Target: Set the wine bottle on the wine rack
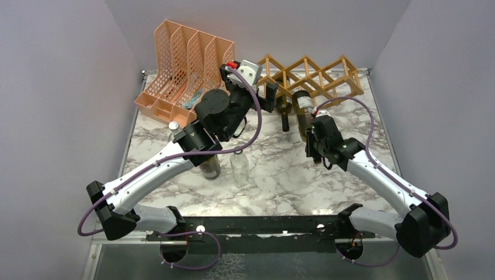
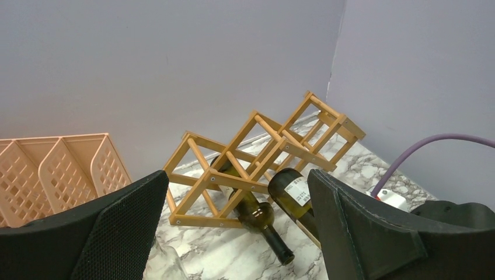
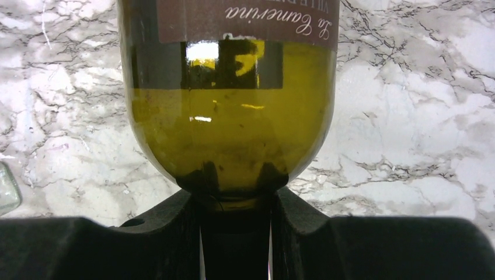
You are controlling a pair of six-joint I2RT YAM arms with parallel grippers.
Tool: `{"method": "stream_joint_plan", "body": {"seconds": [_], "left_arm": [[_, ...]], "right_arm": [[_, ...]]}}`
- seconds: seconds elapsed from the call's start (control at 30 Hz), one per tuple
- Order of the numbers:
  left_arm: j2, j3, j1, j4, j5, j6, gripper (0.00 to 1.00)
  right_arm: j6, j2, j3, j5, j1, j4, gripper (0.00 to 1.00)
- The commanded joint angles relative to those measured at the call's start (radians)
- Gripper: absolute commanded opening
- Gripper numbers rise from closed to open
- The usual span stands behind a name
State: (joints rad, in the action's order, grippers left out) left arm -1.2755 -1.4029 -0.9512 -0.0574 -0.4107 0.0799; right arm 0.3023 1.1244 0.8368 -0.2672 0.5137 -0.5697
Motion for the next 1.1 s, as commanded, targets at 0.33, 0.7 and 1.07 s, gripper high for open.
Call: {"method": "stream_joint_plan", "body": {"seconds": [0.33,0.7,1.07], "left_arm": [[0.036,0.004,-0.003,0.004,0.035,-0.034,0.96],[0.036,0.008,-0.003,0.012,0.033,-0.037,0.96],[0.034,0.01,-0.003,0.005,0.035,-0.034,0.96]], "right_arm": [[0.009,0.11,0.1,-0.046,-0.039,0.175,0.01],[0.024,0.081,0.131,-0.061,-0.048,0.145,0.01],[0.004,0.127,0.167,-0.072,-0.071,0.132,0.01]]}}
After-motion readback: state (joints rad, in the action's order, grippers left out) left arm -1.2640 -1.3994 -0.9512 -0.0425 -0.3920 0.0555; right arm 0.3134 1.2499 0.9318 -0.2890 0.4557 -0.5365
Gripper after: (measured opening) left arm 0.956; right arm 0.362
